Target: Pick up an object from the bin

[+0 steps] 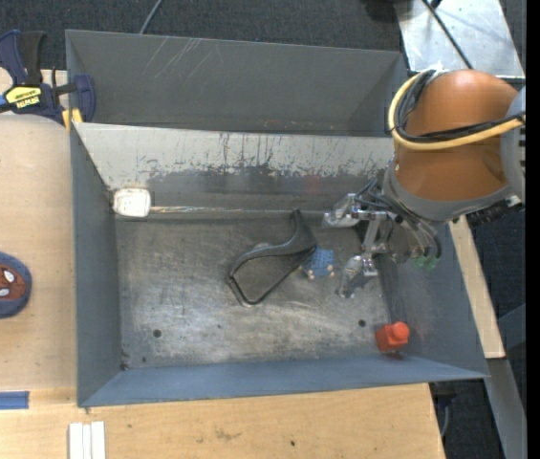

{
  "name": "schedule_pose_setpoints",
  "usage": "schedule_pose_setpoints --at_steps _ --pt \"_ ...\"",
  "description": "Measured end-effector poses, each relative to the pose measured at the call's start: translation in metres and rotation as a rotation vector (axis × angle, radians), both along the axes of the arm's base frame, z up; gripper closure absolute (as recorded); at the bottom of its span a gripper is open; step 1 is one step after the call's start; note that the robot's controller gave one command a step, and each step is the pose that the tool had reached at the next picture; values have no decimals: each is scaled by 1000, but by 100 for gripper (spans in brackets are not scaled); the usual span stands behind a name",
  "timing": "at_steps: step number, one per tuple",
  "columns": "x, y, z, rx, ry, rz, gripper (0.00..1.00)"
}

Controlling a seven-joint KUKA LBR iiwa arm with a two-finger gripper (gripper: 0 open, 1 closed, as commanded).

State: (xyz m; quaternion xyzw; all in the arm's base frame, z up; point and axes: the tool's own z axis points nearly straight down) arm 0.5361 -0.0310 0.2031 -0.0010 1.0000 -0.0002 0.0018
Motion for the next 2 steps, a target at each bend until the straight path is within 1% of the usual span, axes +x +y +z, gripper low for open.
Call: schedule_pose_setpoints --at_steps 1,2 --pt "29 17 -130 -2 -7 395 0" --pt "32 18 -126 -2 -20 394 100"
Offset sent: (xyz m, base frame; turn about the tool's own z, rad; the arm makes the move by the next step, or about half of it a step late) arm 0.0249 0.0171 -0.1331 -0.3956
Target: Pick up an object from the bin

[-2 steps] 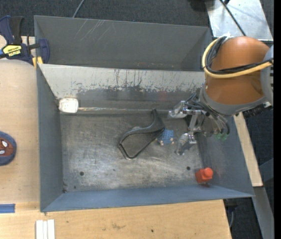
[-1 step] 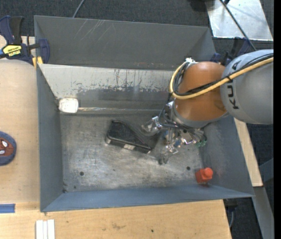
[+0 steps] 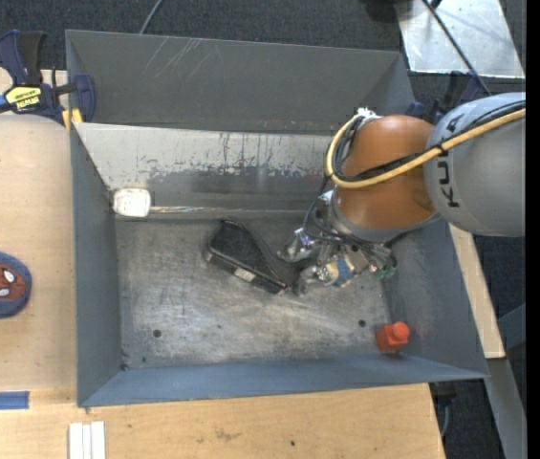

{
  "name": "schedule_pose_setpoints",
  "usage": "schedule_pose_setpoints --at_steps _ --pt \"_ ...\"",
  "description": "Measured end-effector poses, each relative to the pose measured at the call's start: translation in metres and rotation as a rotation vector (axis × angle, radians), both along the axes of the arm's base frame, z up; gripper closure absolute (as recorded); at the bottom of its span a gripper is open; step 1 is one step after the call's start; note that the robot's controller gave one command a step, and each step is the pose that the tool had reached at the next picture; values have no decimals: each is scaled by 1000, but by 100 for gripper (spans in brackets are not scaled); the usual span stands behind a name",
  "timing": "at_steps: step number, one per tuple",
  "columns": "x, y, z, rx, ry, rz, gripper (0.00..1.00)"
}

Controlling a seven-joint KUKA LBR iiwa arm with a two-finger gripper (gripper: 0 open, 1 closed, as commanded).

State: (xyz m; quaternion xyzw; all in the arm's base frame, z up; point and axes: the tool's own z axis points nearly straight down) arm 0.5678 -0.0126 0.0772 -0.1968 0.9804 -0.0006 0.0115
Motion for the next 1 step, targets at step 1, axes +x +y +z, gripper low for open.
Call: schedule_pose_setpoints --at_steps 1 --pt "42 -5 -3 -5 26 264 100"
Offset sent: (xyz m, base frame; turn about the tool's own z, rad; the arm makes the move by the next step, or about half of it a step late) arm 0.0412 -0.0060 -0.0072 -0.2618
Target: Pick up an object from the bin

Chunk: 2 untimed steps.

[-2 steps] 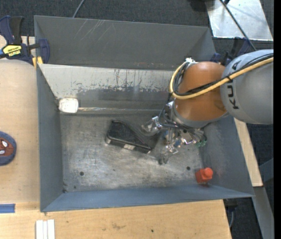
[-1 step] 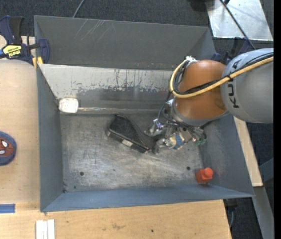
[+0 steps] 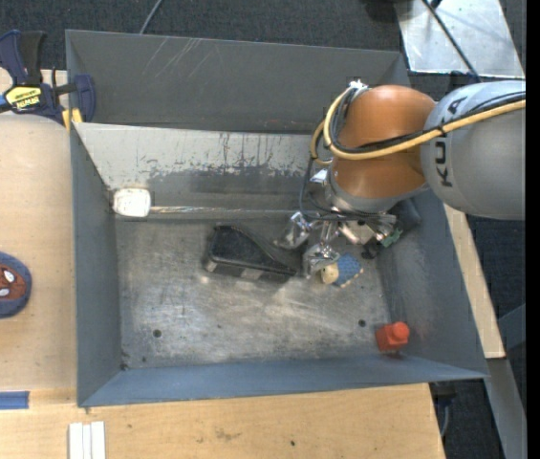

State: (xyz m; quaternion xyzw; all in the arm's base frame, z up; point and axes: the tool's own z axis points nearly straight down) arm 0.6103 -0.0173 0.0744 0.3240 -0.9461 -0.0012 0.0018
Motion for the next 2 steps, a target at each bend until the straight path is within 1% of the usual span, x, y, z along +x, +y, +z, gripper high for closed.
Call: schedule_pose_setpoints --at_steps 1,2 --pt "5 56 3 -9 -22 216 100" --pt "1 47 117 -3 -7 202 100"
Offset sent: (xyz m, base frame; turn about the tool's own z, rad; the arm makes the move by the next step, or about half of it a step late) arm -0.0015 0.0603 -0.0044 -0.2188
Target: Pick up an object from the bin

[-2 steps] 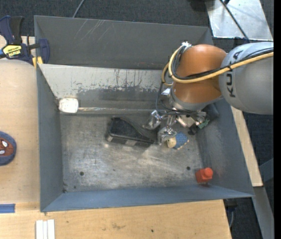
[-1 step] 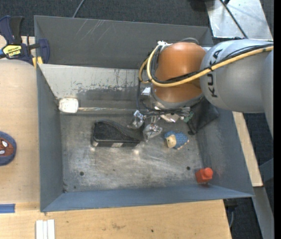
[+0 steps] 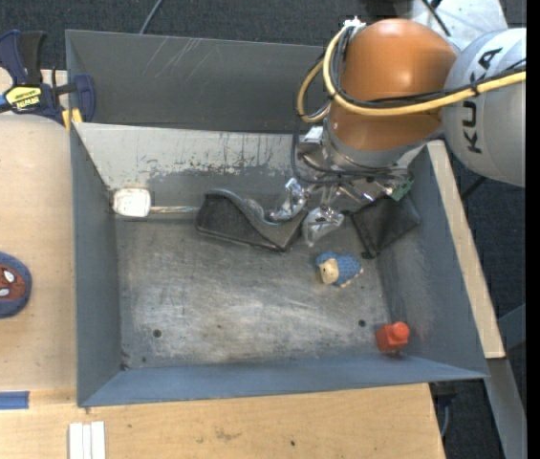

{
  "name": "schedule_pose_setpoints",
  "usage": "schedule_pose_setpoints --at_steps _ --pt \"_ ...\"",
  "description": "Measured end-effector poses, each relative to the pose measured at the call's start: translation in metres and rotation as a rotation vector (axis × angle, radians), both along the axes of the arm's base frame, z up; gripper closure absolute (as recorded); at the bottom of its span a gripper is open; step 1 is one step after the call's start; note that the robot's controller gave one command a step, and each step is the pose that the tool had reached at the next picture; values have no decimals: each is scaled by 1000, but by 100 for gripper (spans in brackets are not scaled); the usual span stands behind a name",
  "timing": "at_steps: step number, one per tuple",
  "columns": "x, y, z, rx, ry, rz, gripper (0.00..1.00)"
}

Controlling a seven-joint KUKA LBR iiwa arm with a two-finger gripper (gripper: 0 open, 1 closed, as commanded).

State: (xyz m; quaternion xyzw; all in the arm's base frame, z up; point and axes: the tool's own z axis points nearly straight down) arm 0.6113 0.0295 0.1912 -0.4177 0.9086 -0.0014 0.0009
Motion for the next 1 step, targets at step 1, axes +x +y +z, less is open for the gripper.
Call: schedule_pose_setpoints --at_steps 1 --pt "-3 -2 45 1 2 12 100"
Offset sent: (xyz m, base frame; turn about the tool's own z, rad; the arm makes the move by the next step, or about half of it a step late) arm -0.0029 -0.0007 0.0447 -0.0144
